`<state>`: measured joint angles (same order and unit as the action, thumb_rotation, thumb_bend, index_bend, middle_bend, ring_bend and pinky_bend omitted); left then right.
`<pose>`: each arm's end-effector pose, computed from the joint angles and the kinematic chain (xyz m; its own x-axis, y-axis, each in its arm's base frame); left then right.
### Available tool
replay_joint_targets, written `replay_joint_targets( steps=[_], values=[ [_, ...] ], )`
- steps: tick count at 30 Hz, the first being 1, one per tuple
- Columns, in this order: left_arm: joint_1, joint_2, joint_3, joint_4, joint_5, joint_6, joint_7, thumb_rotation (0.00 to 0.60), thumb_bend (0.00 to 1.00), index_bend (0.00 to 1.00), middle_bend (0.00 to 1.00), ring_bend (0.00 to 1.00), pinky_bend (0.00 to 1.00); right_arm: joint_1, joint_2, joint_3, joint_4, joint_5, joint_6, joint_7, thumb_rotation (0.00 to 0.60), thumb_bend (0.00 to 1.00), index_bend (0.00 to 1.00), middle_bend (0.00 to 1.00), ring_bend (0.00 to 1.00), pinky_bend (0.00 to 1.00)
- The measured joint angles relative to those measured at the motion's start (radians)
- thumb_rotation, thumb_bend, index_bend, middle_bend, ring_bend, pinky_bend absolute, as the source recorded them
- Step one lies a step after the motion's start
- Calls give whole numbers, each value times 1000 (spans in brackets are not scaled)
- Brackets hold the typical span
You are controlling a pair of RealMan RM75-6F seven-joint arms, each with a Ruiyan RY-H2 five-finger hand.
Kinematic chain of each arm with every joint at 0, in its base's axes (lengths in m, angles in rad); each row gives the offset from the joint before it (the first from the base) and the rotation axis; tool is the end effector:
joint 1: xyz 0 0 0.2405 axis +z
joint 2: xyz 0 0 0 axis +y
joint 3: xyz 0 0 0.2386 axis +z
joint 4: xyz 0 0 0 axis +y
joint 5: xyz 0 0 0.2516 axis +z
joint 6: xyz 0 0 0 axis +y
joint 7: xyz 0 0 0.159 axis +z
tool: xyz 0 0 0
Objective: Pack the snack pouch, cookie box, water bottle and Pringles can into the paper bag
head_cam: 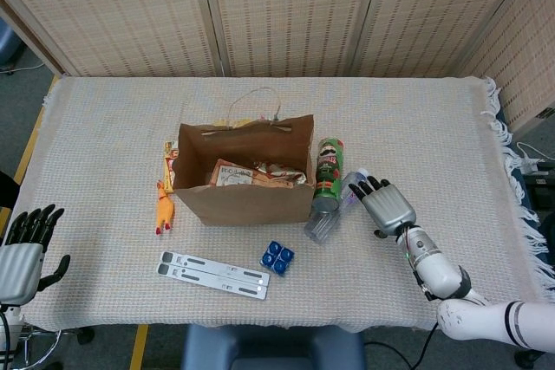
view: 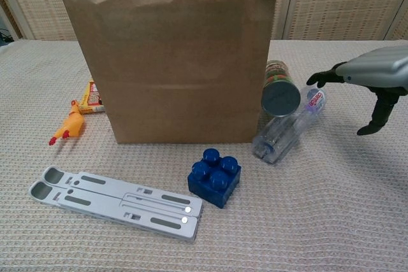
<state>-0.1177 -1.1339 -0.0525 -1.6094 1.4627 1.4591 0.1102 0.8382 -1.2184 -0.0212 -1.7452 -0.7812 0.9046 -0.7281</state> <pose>-0.3103 0.2089 0.1076 0.4799 0.0136 0.8772 0.8773 -0.0044 -0.4799 -0.1903 -0.3317 -0.0074 0.7605 -0.3656 0.5366 -0.6479 -0.3726 0.6644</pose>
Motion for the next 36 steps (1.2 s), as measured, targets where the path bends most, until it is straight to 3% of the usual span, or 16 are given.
replay_joint_targets(
  steps=[24, 31, 36],
  values=[
    [-1, 3, 1, 1, 2, -3, -10, 600, 383, 56, 0, 0, 0, 112, -152, -7, 172, 173, -26, -128, 600, 78, 0, 85, 37, 186],
    [-1, 4, 2, 1, 4, -4, -16, 600, 381, 56, 0, 0, 0, 126, -155, -42, 166, 198, -36, -156, 600, 78, 2, 85, 47, 186],
    [-2, 4, 2, 2, 4, -5, -17, 600, 382, 56, 0, 0, 0, 126, -106, -71, 91, 178, -32, -166, 600, 79, 7, 90, 74, 188]
  ],
)
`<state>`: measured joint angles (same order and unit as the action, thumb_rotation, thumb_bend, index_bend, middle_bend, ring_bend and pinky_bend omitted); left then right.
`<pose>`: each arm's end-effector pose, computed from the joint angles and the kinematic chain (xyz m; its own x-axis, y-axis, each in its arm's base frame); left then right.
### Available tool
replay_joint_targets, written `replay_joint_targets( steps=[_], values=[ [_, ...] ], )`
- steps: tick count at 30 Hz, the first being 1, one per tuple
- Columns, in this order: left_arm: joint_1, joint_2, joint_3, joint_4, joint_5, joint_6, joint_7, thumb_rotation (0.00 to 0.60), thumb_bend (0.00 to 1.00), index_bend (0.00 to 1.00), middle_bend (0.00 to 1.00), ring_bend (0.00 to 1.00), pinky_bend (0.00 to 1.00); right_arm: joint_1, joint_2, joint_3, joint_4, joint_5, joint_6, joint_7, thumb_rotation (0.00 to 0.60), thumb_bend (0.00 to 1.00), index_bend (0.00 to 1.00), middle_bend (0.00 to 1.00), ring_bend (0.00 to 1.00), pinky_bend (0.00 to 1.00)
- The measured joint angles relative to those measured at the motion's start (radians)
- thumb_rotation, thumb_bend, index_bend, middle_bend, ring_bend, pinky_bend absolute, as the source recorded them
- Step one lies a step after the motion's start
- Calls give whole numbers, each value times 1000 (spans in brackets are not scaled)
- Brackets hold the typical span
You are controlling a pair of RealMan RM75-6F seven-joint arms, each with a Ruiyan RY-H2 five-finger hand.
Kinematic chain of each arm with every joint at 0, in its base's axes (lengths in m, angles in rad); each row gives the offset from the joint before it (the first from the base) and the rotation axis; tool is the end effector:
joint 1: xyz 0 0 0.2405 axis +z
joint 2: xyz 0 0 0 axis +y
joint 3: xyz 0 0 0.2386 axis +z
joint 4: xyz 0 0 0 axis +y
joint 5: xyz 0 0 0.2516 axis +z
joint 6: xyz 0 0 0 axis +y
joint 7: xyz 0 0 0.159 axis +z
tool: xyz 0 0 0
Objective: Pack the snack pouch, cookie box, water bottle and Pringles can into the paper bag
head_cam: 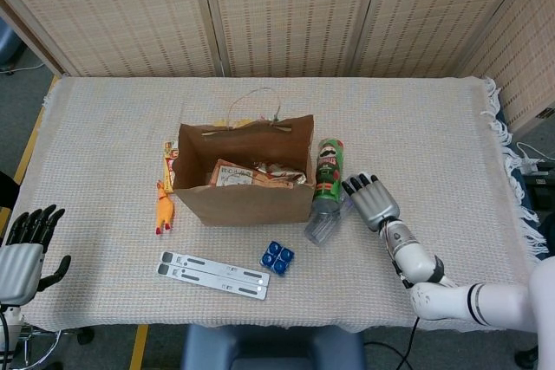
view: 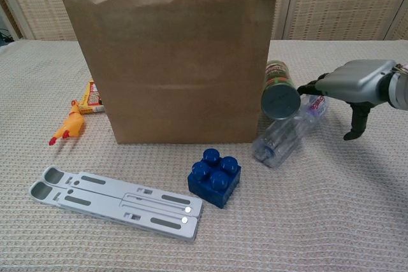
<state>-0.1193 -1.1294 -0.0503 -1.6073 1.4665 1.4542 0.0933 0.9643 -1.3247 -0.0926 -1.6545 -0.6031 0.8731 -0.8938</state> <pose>-0.3111 0.2090 0.1081 0.4714 0.0189 0.8817 0.8819 -0.0094 -0.4713 -0.1925 -0.3397 -0.0389 0.8440 -0.3826 0.3758 -0.5235 -0.4357 0.7322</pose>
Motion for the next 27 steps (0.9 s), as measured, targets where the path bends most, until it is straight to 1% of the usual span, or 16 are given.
replay_joint_targets(
  steps=[2, 9, 12, 14, 17, 21, 23, 27],
  values=[
    [0, 0, 0, 0, 0, 0, 1, 600, 381, 56, 0, 0, 0, -3, 31, -13, -44, -20, 5, 0, 600, 78, 7, 93, 79, 189],
    [1, -1, 1, -1, 1, 3, 5, 600, 381, 56, 0, 0, 0, -27, 201, -84, -236, -103, 26, 13, 600, 78, 22, 104, 100, 189],
    [2, -2, 0, -1, 0, 4, 8, 600, 382, 56, 0, 0, 0, -43, 257, -101, -285, -150, 45, 32, 600, 78, 22, 105, 100, 189],
    [2, -3, 0, -1, 0, 5, 11, 600, 381, 56, 0, 0, 0, -54, 270, -100, -297, -180, 55, 53, 600, 78, 22, 105, 100, 189],
    [2, -4, -1, -2, -2, 5, 14, 600, 382, 56, 0, 0, 0, -79, 290, -93, -307, -256, 73, 110, 600, 79, 29, 105, 100, 189],
    [2, -4, -1, -3, -2, 6, 16, 600, 382, 56, 0, 0, 0, -110, 297, -77, -290, -349, 78, 188, 600, 78, 39, 105, 100, 189],
    [2, -4, -1, -3, -2, 6, 16, 600, 381, 56, 0, 0, 0, -112, 283, -71, -268, -355, 71, 192, 600, 78, 36, 105, 99, 189],
    [2, -4, -1, -3, -2, 5, 14, 600, 381, 56, 0, 0, 0, -104, 215, -59, -214, -336, 51, 151, 600, 79, 32, 105, 99, 189]
  ],
)
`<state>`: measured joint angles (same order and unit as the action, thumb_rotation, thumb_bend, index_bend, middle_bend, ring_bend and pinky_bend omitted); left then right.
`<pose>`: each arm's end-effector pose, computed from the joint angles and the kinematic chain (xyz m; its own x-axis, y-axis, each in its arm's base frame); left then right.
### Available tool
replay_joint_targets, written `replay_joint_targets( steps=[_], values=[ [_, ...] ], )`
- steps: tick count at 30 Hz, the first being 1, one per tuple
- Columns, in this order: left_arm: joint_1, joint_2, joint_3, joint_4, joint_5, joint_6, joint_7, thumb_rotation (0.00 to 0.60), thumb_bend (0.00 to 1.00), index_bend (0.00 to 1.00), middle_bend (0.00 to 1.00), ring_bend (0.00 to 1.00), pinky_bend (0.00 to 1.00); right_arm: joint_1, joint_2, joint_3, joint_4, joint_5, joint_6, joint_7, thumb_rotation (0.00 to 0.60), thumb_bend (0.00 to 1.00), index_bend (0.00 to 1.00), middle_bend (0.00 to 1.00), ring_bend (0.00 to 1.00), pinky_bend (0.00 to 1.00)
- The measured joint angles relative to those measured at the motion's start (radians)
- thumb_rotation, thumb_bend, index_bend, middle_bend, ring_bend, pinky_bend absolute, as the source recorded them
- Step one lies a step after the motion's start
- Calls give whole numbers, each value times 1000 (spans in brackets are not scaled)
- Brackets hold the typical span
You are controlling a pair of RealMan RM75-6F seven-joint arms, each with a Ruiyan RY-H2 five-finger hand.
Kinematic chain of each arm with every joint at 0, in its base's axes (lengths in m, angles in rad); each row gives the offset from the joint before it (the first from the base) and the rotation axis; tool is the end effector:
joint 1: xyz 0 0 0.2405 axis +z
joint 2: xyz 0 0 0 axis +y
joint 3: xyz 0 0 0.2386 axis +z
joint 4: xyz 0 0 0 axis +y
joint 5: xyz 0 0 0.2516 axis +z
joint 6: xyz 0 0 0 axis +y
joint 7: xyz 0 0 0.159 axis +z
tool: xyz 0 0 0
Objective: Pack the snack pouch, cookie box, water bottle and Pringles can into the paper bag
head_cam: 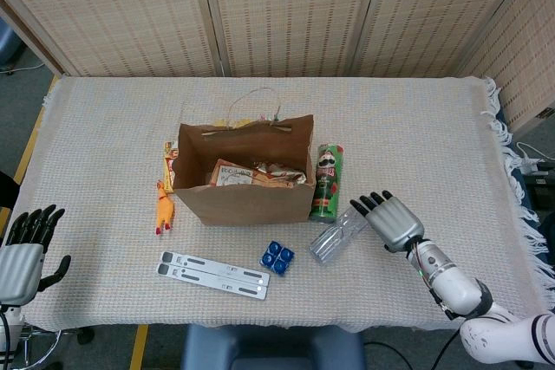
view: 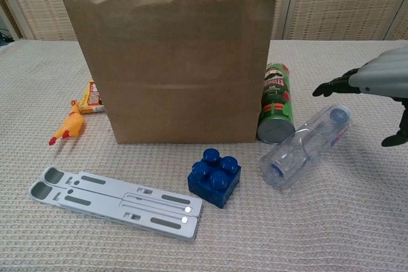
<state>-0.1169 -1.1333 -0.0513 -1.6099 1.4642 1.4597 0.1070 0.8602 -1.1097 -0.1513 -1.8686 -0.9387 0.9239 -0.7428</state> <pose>-0.3103 0.2084 0.1076 0.4774 0.0144 0.8786 0.8787 -0.0052 -0.4774 -0.1915 -0.2959 0.0058 0.8509 -0.3087 0.4250 -0.5252 -0.5118 0.6799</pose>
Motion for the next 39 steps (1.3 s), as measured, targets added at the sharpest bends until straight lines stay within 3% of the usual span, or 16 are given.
replay_joint_targets(
  steps=[11, 14, 19, 23, 27, 32, 39],
  values=[
    [-1, 3, 1, 1, 2, -4, -10, 600, 382, 56, 0, 0, 0, 45, -173, 18, 111, 128, -34, -119, 600, 78, 48, 107, 100, 189],
    [-2, 4, 1, 1, 3, -4, -13, 600, 382, 56, 0, 0, 0, 53, -208, 19, 141, 160, -37, -136, 600, 79, 84, 149, 128, 191],
    [-2, 5, 2, 2, 3, -5, -16, 600, 382, 56, 0, 0, 0, 62, -259, 9, 185, 187, -30, -172, 600, 79, 290, 317, 295, 305],
    [-2, 5, 2, 2, 3, -5, -16, 600, 381, 56, 0, 0, 0, 55, -278, 0, 200, 161, -13, -176, 600, 154, 530, 492, 511, 528],
    [-2, 5, 2, 2, 4, -5, -15, 600, 381, 56, 0, 0, 0, 37, -270, -3, 194, 107, 5, -142, 600, 231, 639, 567, 588, 614],
    [-2, 5, 2, 1, 3, -5, -13, 600, 382, 56, 0, 0, 0, 9, -218, 10, 149, 32, 37, -56, 600, 236, 644, 571, 588, 614],
    [-1, 3, 1, 0, 2, -3, -6, 600, 382, 56, 0, 0, 0, -52, -57, 50, 21, -129, 131, 115, 600, 237, 644, 571, 588, 614]
  ],
)
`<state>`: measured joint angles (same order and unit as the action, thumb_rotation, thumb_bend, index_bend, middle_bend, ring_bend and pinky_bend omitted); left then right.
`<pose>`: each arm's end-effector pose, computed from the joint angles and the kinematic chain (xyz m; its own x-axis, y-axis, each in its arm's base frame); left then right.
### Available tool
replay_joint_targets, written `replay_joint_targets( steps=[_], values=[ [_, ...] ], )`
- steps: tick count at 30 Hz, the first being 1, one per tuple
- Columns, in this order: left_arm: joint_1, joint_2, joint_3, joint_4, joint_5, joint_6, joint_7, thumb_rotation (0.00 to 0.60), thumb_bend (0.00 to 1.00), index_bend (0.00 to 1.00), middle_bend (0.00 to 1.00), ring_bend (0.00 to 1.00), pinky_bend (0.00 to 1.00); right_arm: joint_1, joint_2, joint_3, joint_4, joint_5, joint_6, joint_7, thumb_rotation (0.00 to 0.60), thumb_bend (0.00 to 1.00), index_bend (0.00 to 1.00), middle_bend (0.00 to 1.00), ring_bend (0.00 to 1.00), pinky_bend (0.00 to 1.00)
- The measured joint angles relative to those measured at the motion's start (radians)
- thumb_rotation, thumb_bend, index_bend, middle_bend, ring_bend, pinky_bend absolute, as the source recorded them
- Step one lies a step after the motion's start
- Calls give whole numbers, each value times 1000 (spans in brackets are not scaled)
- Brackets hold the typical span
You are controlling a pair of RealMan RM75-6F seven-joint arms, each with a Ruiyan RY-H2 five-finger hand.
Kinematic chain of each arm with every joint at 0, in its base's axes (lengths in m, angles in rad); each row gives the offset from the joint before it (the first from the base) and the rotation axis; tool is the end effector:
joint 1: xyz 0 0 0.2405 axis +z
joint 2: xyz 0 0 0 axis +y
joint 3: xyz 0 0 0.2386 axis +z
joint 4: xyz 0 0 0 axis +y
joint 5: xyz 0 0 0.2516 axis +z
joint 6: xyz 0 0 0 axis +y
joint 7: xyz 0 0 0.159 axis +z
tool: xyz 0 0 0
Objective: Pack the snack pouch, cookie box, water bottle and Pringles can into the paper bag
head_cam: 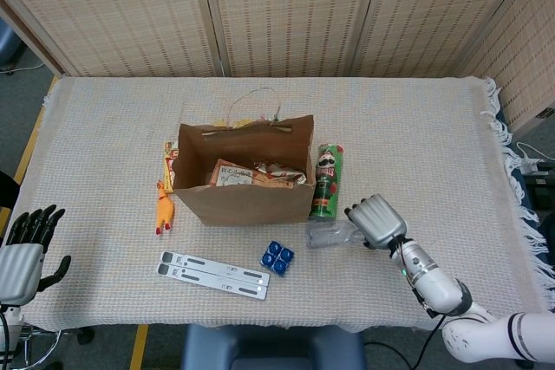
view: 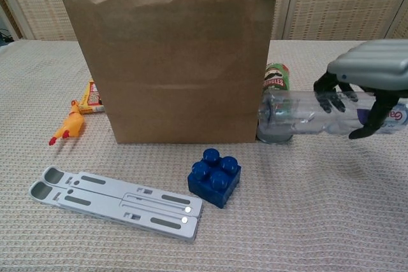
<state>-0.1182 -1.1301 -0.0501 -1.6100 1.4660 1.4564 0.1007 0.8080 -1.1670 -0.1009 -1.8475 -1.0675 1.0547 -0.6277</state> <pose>-0.3105 0.2085 0.1079 0.4749 0.0178 0.8799 0.8800 -0.0082 -0.4748 -0.1664 -0.2996 0.0056 0.7749 -0.2124 0.5953 -0.6129 -0.4825 0.6257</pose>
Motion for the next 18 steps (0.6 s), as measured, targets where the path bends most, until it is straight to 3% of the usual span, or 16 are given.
replay_joint_targets(
  steps=[4, 10, 14, 18],
  values=[
    [0, -1, 0, -1, 0, 1, 4, 600, 382, 56, 0, 0, 0, -32, 84, 51, -74, -74, 73, 96, 600, 236, 644, 571, 588, 614],
    [1, -2, 0, -1, 0, 4, 7, 600, 381, 56, 0, 0, 0, -52, 130, 118, -128, -119, 135, 167, 600, 236, 644, 571, 588, 615],
    [1, -3, 0, 0, 0, 3, 5, 600, 382, 56, 0, 0, 0, -41, 142, 235, -165, -107, 189, 182, 600, 237, 644, 572, 588, 615],
    [0, -1, 0, 0, 1, 1, 1, 600, 382, 56, 0, 0, 0, 11, 126, 362, -192, -27, 216, 129, 600, 236, 644, 572, 588, 615]
  ],
)
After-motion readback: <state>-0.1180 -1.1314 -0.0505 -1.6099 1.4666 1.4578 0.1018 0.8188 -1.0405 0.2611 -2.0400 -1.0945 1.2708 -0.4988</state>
